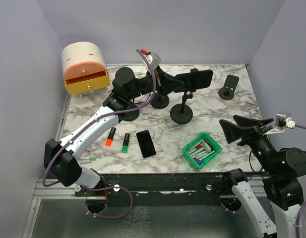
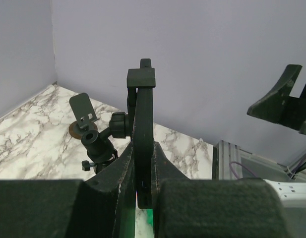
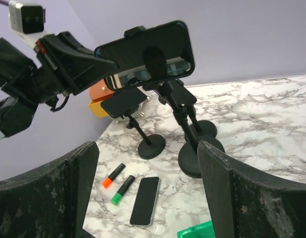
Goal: Remove the phone from the phone stand
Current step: Pick up the phone stand with the phone at the center of the board, then place the phone stand with the phone at the center of the board.
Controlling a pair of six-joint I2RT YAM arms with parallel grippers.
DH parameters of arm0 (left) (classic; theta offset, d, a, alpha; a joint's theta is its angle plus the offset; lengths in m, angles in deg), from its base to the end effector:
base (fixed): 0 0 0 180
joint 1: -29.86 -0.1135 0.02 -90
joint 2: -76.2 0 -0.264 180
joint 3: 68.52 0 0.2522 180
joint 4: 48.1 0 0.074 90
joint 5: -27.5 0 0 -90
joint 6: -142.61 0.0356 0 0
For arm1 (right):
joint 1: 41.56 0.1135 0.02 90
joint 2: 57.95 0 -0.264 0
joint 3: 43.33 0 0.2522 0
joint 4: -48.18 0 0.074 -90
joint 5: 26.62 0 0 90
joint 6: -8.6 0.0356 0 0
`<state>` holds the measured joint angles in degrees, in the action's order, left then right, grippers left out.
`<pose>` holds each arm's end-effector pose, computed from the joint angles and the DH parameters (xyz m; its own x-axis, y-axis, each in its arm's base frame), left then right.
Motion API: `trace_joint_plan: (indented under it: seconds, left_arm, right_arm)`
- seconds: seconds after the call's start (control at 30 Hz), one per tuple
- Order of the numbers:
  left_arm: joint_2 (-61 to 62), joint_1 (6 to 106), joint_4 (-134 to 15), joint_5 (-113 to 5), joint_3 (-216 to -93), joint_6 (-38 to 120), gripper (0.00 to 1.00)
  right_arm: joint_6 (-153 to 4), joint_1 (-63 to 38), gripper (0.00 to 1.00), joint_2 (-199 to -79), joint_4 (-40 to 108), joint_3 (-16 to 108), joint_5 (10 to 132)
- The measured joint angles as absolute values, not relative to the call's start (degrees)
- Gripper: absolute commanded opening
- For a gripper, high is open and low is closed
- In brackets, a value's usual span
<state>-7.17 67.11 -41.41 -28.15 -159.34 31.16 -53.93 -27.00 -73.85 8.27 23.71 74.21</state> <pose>0.2584 -0.2217 0.4337 -0.1610 -0.2568 -0.9529 0.9416 0.2493 -0.2263 0.0285 0.0143 0.4034 -0.0289 0.4606 -0.8871 -0.4643 0.7798 0.4200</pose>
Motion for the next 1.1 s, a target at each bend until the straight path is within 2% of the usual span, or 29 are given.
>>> trace_joint_plan:
  seconds: [0.43,0.73,1.1]
  left_arm:
    - [12.2,67.8,-43.9,-33.3,-140.4,33.1,0.00]
    - [13.7,71.2,-44.1,-37.9,-131.0,35.7,0.00]
    - [17.7,74.3,-35.9,-44.3,-123.0,36.1,0.00]
  right_arm:
    - [-46.2,-27.0,0.85,-78.9,16.0,21.9,80.4]
    - [-40.9,-27.0,0.86,-84.0,21.6,19.6,84.6]
    - [-36.3,-27.0,0.85,-86.5,26.6,14.5,86.6]
